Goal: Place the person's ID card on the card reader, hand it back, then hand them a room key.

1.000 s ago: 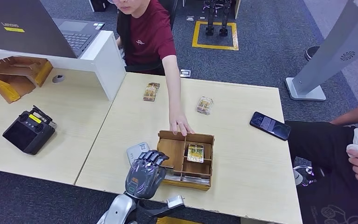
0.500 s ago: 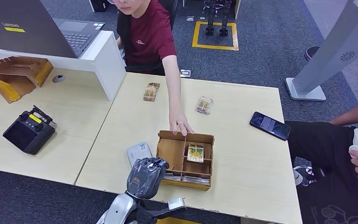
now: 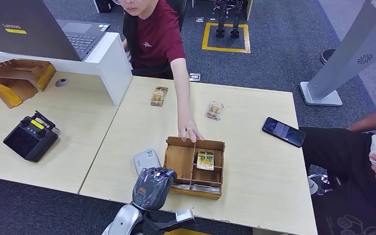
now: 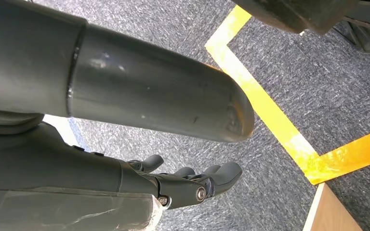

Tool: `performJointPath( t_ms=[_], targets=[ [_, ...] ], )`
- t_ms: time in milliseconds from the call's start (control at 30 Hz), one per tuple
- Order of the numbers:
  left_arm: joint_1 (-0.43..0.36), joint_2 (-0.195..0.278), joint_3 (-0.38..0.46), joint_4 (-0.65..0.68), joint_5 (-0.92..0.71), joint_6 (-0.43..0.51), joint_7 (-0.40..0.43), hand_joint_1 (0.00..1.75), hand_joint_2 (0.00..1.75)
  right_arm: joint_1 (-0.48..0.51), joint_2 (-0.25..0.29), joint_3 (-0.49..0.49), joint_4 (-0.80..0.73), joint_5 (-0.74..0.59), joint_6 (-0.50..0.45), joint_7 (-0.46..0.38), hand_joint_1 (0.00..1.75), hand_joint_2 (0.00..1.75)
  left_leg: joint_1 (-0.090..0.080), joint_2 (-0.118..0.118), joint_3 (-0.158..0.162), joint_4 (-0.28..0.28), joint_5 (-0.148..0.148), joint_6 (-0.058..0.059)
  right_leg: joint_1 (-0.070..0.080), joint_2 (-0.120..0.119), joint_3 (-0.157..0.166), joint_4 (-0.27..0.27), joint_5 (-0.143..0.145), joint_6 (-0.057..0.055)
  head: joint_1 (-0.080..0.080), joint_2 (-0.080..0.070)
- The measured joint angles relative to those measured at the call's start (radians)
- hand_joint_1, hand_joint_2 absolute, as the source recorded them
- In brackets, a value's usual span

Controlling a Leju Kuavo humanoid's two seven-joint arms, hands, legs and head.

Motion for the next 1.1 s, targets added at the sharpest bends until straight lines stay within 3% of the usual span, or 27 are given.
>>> performJointPath(
  t_ms=[67, 100, 1100],
  targets=[
    [0.001, 0.0, 0.0, -0.004, 0.001, -0.001, -0.003, 0.31, 1.75, 0.0, 0.0, 0.0, 0.0, 0.001, -0.001, 0.0, 0.0, 0.0, 0.0, 0.0, 0.0, 0.0, 0.0, 0.0, 0.0, 0.0, 0.0, 0.0, 0.0, 0.0, 0.0, 0.0],
    [0.002, 0.0, 0.0, -0.006, 0.002, 0.0, -0.004, 0.0, 1.75, 0.0, 0.0, 0.0, 0.0, 0.001, -0.002, 0.0, 0.0, 0.0, 0.0, 0.0, 0.0, 0.0, 0.0, 0.0, 0.0, 0.0, 0.0, 0.0, 0.0, 0.0, 0.0, 0.0],
    [0.018, -0.024, 0.008, -0.105, 0.001, -0.001, -0.009, 0.0, 1.75, 0.0, 0.001, 0.0, 0.0, 0.001, 0.012, 0.004, 0.0, 0.0, 0.0, 0.0, 0.0, 0.0, 0.0, 0.0, 0.0, 0.0, 0.0, 0.0, 0.0, 0.0, 0.0, 0.0]
  ],
)
